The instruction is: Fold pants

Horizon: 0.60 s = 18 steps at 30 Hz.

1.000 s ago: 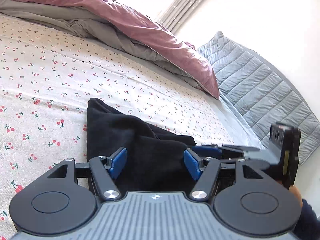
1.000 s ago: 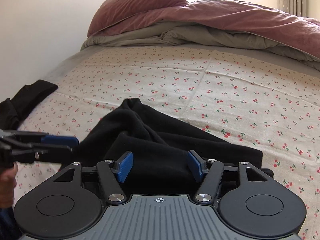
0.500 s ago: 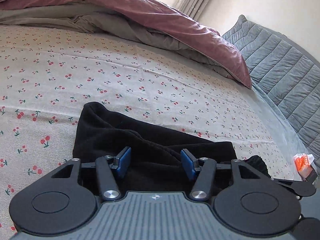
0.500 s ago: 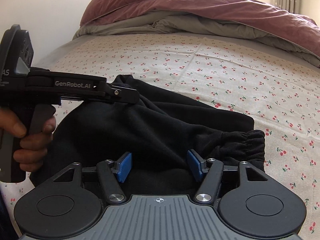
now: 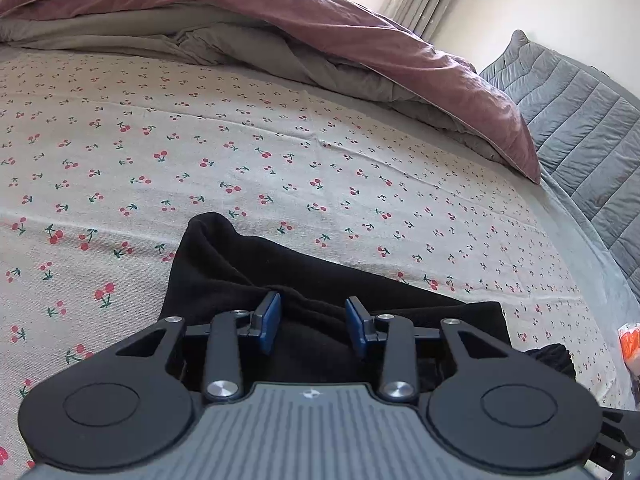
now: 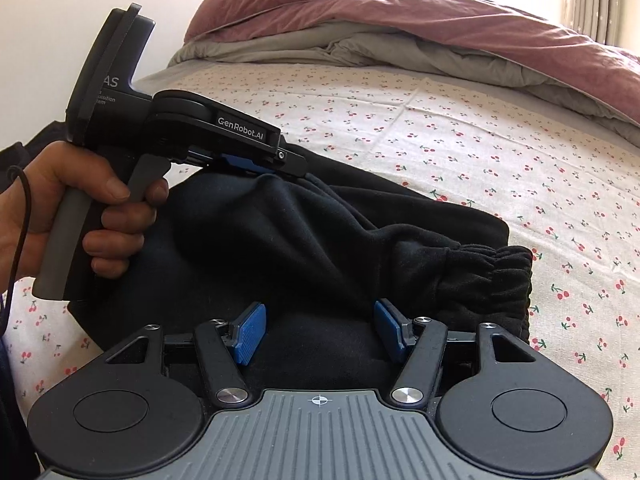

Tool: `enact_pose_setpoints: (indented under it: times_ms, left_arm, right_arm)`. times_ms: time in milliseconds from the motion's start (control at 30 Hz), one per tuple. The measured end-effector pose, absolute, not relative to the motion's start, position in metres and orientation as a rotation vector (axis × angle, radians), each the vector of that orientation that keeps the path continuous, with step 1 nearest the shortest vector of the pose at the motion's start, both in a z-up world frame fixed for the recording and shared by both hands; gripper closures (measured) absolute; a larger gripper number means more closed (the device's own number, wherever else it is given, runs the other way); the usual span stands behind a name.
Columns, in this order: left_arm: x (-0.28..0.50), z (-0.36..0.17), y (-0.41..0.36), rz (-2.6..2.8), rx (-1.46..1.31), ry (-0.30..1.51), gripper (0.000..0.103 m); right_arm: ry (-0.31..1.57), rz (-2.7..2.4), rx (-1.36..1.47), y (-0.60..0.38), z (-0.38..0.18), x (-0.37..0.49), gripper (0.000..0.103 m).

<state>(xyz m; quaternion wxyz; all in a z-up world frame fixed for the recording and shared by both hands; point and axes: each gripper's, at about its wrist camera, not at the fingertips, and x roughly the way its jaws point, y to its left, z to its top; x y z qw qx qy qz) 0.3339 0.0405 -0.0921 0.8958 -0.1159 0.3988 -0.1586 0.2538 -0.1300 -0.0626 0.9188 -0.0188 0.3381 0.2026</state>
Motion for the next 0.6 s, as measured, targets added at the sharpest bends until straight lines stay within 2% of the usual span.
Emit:
enact_pose_setpoints:
  times_ms: [267,433,600]
  left_arm:
    - [0.297,-0.053,0.024,-0.520,-0.146,0.715,0.061]
    - [0.305,-0.083,0.006,-0.563,-0.071,0.843,0.061]
    - [0.319,-0.101,0.004,-0.515,-0.112,0.860,0.062]
  right_arm:
    - [0.653,0.462,-0.009,-0.138,-0.046,0.237,0.043]
    - [0.701,0.461,-0.036,-0.135,-0.054,0.239,0.042]
    - [0.733,0.456,-0.030,-0.132,-0.058,0.244,0.042]
